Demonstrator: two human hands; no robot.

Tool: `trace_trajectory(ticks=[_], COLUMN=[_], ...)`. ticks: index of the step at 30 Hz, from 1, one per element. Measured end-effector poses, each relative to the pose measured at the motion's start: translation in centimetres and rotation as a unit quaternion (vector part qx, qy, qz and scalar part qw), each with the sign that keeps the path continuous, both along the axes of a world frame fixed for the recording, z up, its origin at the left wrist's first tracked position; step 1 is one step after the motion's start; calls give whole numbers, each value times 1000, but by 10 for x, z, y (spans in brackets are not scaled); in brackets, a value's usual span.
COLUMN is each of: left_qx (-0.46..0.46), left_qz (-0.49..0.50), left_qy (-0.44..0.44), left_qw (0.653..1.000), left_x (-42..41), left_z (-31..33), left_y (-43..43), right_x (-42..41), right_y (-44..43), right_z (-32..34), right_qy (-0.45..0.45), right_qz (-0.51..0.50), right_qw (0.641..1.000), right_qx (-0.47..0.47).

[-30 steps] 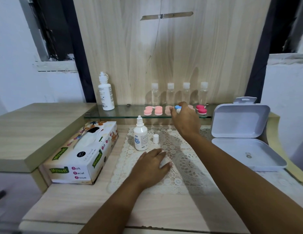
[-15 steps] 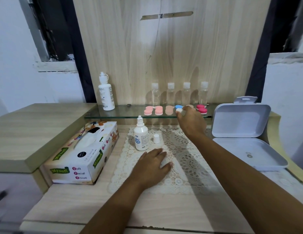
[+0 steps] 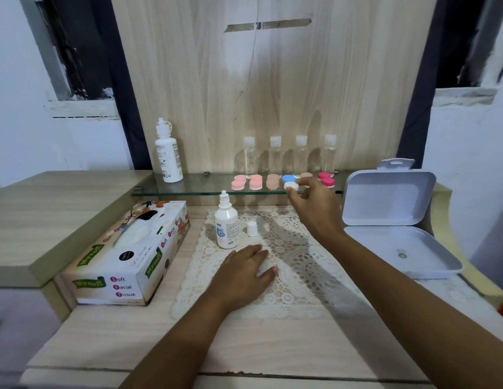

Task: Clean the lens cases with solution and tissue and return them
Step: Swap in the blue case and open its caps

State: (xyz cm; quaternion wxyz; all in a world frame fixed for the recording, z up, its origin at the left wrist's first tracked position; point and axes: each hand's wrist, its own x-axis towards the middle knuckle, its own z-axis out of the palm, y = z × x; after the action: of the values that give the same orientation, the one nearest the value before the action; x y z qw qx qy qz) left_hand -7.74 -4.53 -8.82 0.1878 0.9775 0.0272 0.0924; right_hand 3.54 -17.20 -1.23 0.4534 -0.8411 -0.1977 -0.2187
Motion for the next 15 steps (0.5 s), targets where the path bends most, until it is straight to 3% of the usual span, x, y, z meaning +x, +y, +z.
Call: trace_trajectory(ticks=[7,11,15], left_qx=[-79,-125,-116], left_qz=[2,1,-29], left_qy=[-35,-52,-64], left_qw=[996,991,991], left_x=[5,5,5], left_z=[-1,-1,-2], left_y=[2,4,5], right_x=[-56,-66,-60], right_y=[-33,-40,-42], right_z=[-29,-54,-63], right_qy=[40,58,60], right_qz=[126,145,156], right_qw=[988,983,976], right_qx=[-84,-100,-139])
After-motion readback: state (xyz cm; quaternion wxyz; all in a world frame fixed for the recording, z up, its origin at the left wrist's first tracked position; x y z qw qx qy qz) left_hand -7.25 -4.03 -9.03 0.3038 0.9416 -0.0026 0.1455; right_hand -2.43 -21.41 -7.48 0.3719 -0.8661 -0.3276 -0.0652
